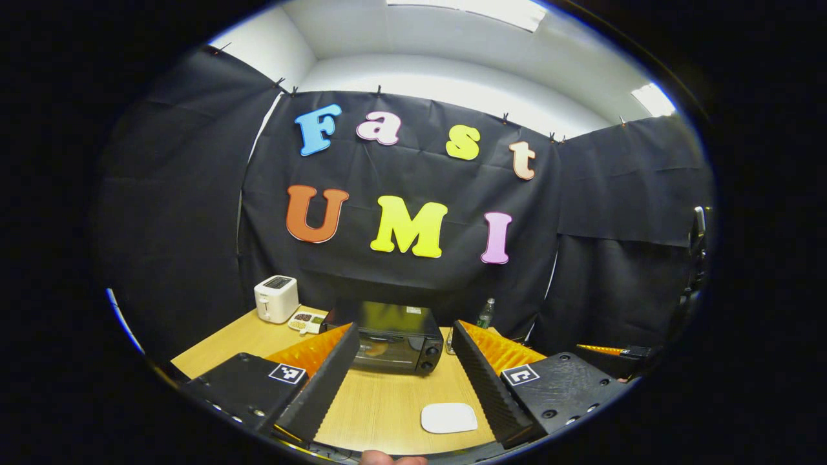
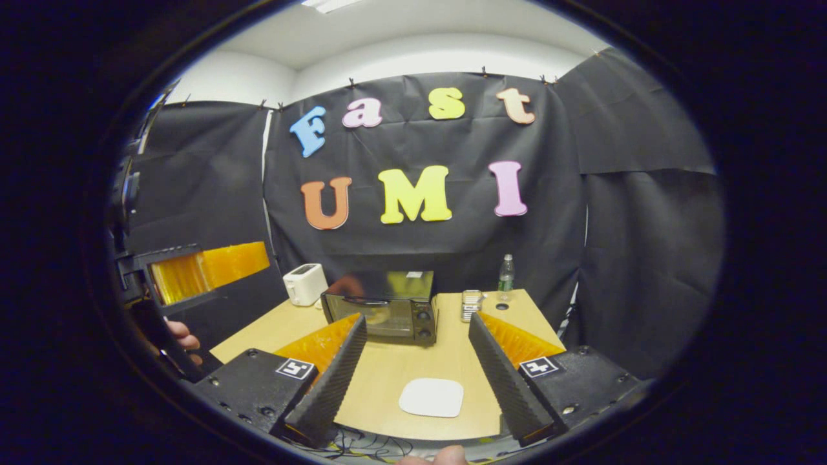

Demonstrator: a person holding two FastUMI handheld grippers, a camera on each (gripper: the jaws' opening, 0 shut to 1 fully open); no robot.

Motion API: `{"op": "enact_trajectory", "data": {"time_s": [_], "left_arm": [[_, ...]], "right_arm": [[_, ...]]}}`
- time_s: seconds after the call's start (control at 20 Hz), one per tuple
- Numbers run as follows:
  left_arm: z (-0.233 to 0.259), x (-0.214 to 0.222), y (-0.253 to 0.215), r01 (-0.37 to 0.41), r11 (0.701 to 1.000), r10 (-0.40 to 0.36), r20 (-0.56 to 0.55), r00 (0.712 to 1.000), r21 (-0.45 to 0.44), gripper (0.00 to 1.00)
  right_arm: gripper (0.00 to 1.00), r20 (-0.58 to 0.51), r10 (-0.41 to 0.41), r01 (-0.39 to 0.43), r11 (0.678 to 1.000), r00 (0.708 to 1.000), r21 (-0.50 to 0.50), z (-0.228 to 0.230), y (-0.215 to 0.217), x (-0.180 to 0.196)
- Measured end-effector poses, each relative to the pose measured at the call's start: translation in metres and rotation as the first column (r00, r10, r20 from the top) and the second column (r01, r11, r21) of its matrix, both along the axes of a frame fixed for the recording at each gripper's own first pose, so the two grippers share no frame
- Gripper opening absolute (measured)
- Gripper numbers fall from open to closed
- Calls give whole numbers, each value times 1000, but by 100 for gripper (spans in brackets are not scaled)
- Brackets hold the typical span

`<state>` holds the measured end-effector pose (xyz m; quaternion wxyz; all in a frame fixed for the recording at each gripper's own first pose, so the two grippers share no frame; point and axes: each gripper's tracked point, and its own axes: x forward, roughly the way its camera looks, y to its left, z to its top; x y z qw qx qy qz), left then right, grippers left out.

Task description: Open the electric oven with the left hand, put the food in, and close the electric oven.

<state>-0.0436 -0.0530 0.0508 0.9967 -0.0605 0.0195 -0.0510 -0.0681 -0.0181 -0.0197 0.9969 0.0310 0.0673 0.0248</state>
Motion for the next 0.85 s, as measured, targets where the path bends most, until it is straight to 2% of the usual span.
{"op": "enact_trajectory", "data": {"time_s": [0.2,0.4,0.55,0.85], "left_arm": [[-16,-55,23,-21,1000,21,-17,1000,4,94],[-19,-88,43,-53,999,53,-23,998,12,94],[-11,-95,54,-64,998,64,-4,998,4,94],[-11,-102,62,-68,997,69,-2,998,46,94]], "right_arm": [[96,16,-16,16,1000,1000,-25,2,20,-41],[96,9,-44,44,999,999,-27,1,32,-70],[96,15,-30,30,998,999,-48,9,44,-79],[96,36,-26,28,998,999,-58,20,51,-82]]}}
